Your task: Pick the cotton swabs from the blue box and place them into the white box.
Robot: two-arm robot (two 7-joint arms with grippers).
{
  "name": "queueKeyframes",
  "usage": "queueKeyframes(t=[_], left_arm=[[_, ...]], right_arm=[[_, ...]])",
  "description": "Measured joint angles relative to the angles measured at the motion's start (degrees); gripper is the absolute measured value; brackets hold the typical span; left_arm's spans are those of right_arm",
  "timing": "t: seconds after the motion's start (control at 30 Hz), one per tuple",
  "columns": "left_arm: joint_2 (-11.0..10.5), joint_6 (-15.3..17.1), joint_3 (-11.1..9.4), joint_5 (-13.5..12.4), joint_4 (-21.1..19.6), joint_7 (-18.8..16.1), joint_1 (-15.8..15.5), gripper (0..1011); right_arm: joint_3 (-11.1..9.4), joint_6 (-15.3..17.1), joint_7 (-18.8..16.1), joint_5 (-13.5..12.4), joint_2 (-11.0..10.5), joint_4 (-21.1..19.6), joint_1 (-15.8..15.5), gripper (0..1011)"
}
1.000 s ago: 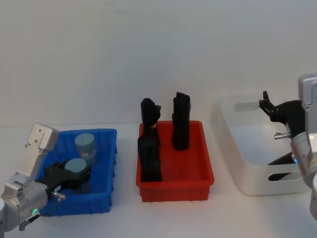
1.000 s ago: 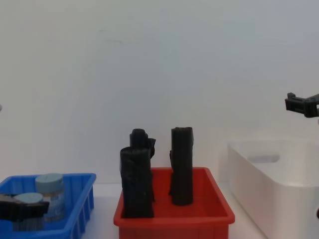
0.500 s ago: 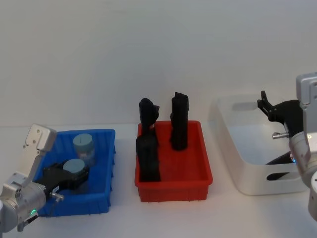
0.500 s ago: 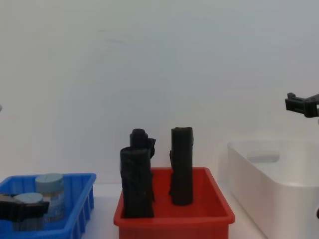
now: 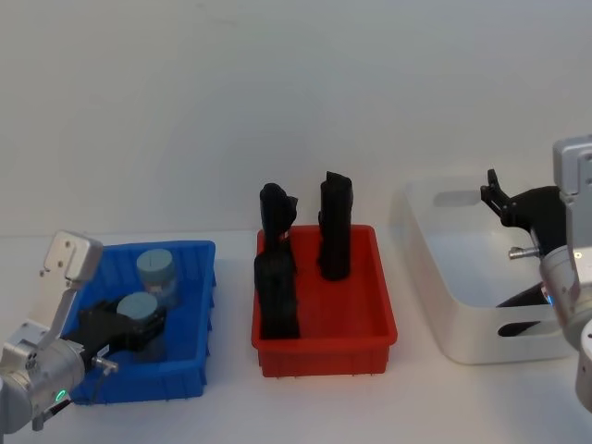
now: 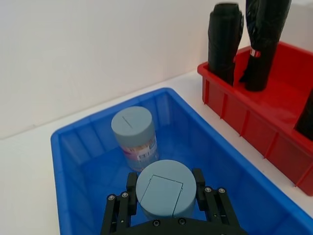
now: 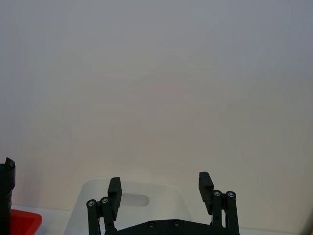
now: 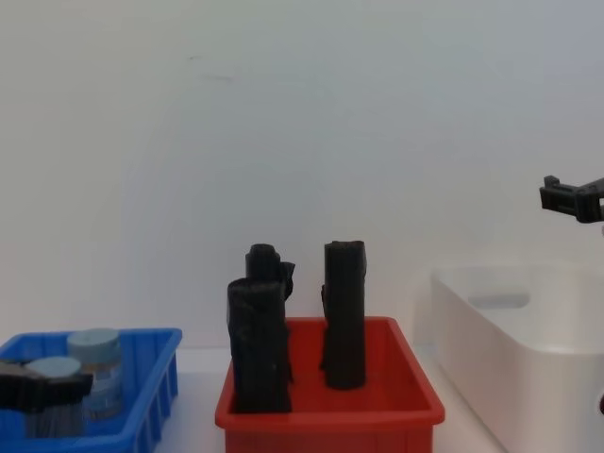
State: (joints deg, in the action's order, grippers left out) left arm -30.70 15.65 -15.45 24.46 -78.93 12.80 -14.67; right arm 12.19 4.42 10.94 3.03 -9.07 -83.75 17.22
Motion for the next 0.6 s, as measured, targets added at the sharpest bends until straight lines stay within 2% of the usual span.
queueKeyframes(t=[0.33,0.6], left_arm=[[-0.5,-4.5,0.7,0.2,-1.9,-0.5,0.6,673],[-1.2,-8.3,1.6,-0.1,-5.0,-1.4,0.9,673]], right_arm=[[0.0,0.0,0.0,0.0,0.0,0.0,0.0,1001],[0.0,-0.6,-0.8,0.2,0.1,0.1,0.2,1001]])
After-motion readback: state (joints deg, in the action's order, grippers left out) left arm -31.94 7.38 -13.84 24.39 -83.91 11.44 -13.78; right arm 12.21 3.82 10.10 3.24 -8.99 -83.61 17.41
